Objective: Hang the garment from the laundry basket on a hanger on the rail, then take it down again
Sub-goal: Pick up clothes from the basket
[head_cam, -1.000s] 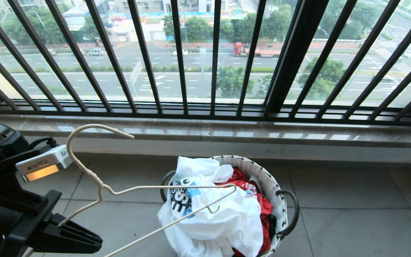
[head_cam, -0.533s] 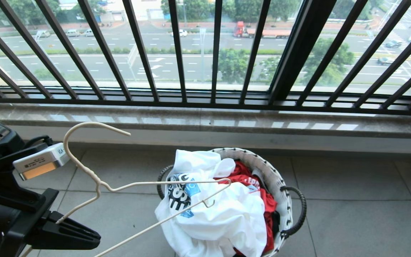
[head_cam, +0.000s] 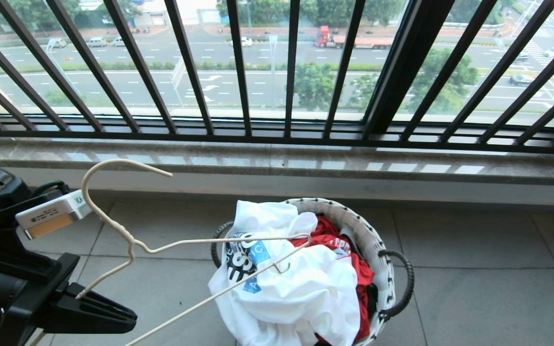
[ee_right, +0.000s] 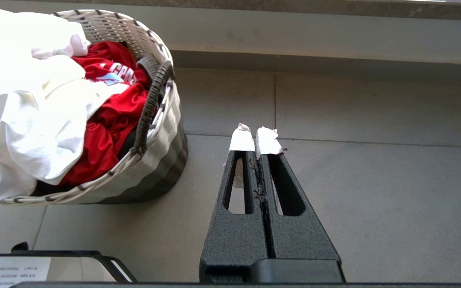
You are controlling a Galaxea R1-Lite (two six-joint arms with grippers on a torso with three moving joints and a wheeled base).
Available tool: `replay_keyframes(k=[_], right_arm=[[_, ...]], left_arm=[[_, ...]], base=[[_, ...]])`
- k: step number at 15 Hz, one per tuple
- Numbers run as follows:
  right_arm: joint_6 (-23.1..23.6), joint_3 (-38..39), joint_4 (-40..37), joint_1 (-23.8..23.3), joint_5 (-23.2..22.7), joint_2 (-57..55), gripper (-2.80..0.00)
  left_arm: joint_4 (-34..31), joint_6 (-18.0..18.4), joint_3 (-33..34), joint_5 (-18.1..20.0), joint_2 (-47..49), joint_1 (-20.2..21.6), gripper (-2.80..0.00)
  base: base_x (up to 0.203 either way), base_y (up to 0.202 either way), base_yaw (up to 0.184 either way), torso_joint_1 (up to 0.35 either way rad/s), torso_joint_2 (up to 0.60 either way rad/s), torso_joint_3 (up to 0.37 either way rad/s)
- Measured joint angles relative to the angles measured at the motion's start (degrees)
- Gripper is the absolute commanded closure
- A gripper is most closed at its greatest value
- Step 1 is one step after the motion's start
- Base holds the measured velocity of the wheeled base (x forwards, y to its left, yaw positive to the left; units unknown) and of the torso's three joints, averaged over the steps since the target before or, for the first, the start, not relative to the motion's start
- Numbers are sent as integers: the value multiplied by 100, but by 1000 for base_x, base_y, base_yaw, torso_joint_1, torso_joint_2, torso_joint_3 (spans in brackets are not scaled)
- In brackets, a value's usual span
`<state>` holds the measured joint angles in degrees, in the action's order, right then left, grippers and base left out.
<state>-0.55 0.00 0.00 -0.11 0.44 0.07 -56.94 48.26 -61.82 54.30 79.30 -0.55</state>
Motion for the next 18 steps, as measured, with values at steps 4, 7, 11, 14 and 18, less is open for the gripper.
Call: replay_keyframes(k=[4, 7, 11, 14, 18], right_arm=[[15, 0, 2, 1, -2, 0, 0], [50, 0, -10, 0, -8, 0, 0], [181, -301, -89, -2, -25, -116, 0], [173, -909, -83, 9, -82, -975, 0], [468, -1819, 204, 42, -306, -3049, 0]], left_arm=[[87, 0, -55, 39, 124, 52, 0], [254, 2, -56, 346, 303, 174, 0], [260, -6, -80, 534, 463, 305, 0], [257, -65, -119, 532, 452, 319, 0], [245, -325, -255, 534, 303, 366, 0]], base=[[0, 0, 0, 0, 0, 0], [0, 0, 0, 0, 0, 0], [0, 0, 0, 0, 0, 0], [0, 0, 0, 0, 0, 0], [0, 0, 0, 0, 0, 0]])
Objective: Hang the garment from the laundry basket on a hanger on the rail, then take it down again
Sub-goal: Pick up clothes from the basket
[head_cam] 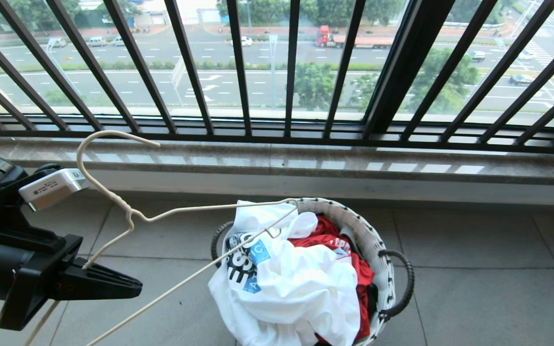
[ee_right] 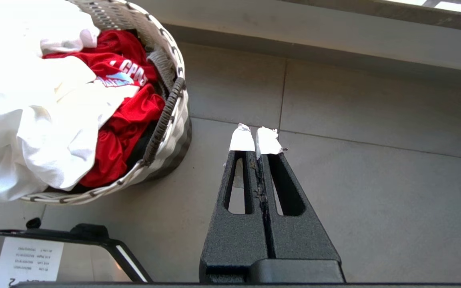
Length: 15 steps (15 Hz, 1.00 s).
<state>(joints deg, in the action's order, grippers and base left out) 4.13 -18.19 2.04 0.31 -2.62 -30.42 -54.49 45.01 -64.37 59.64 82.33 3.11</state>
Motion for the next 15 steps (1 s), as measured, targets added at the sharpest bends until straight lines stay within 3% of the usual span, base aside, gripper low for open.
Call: replay_keyframes(k=[3, 9, 13, 14, 15], right_arm=[[-45, -920, 165, 332, -93, -1739, 0], [-946, -3221, 435, 2397, -86, -5236, 0], [-1108, -4659, 172, 3431, -66, -6741, 0], [-1121, -4840, 128, 3640, -59, -7021, -280], [-1133, -4951, 132, 3836, -59, -7230, -280]], left_arm=[[-5, -523, -228, 9, -100, -17, 0], [-2, -1059, -522, -22, -368, -33, 0], [20, -1428, -770, -71, -510, 128, 0], [27, -1434, -807, -71, -525, 195, 0], [96, -1437, -837, -102, -537, 256, 0]], base=[[0, 0, 0, 0, 0, 0], [0, 0, 0, 0, 0, 0], [0, 0, 0, 0, 0, 0], [0, 0, 0, 0, 0, 0], [0, 0, 0, 0, 0, 0]])
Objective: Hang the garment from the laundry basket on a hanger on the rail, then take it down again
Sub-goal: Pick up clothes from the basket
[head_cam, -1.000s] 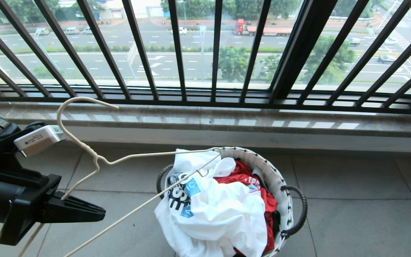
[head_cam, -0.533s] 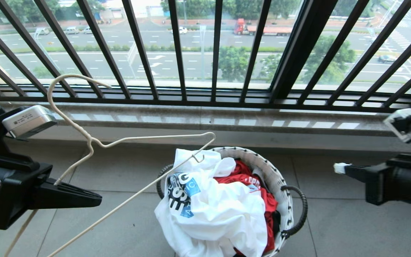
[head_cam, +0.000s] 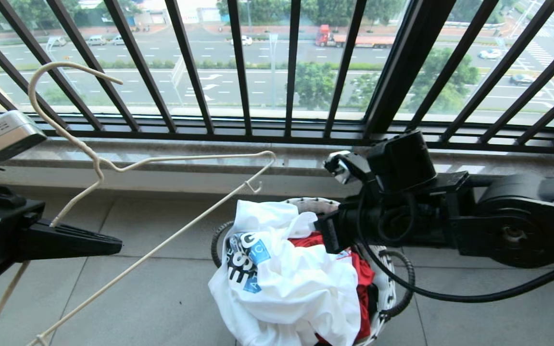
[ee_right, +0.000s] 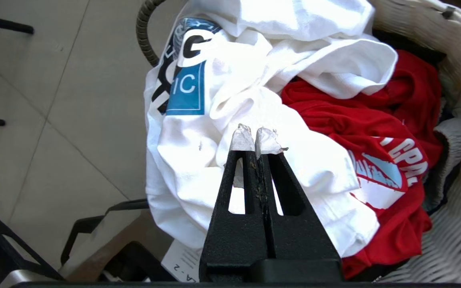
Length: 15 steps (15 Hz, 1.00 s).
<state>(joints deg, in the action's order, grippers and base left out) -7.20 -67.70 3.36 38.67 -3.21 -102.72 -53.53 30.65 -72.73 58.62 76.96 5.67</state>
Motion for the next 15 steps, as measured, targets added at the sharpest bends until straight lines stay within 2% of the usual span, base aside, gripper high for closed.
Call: replay_keyframes(k=[5, 9, 11, 15], right_arm=[[-50, -71, 238, 820, 94, -564, -280], [24, 117, 1214, 1232, 1083, -1059, -280], [322, 185, 1446, 1387, 1670, -1335, -280], [847, 321, 2317, 1464, 2350, -1784, -280]], left_arm=[[290, 2, -117, -90, -55, 660, 0], [288, 3, -141, -90, -108, 784, 0], [290, 3, -152, -88, -132, 793, 0], [290, 2, -154, -87, -166, 797, 0]], base=[[0, 0, 0, 0, 0, 0], [0, 0, 0, 0, 0, 0], [0, 0, 0, 0, 0, 0], [0, 0, 0, 0, 0, 0]])
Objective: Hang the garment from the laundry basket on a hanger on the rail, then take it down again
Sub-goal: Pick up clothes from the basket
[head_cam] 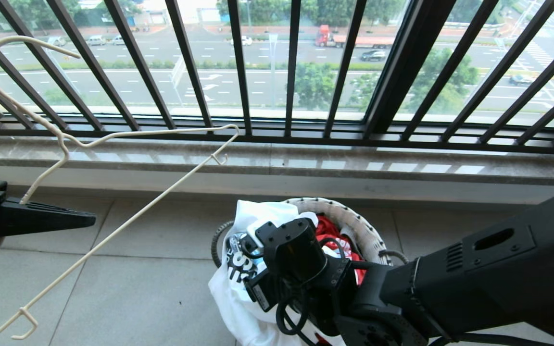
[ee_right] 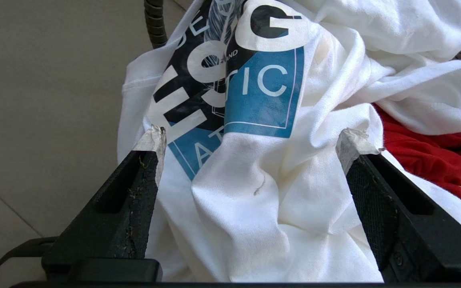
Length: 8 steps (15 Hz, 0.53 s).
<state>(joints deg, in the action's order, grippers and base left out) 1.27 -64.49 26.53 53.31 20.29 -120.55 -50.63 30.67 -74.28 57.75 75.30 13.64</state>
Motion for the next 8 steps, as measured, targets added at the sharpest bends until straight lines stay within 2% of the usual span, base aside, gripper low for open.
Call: replay_keyframes(k=[1, 2, 8], right_arm=[[191, 50, 293, 0, 166, -137, -280], [367, 111, 526, 2, 229, -252, 0], [472, 190, 657, -6, 346, -472, 0]], left_arm=[[0, 1, 1, 2, -2, 0, 0], [0, 2, 0, 2, -2, 0, 0], [2, 2, 11, 5, -5, 5, 0]], base=[[0, 0, 0, 0, 0, 0], [0, 0, 0, 0, 0, 0], [0, 0, 0, 0, 0, 0]])
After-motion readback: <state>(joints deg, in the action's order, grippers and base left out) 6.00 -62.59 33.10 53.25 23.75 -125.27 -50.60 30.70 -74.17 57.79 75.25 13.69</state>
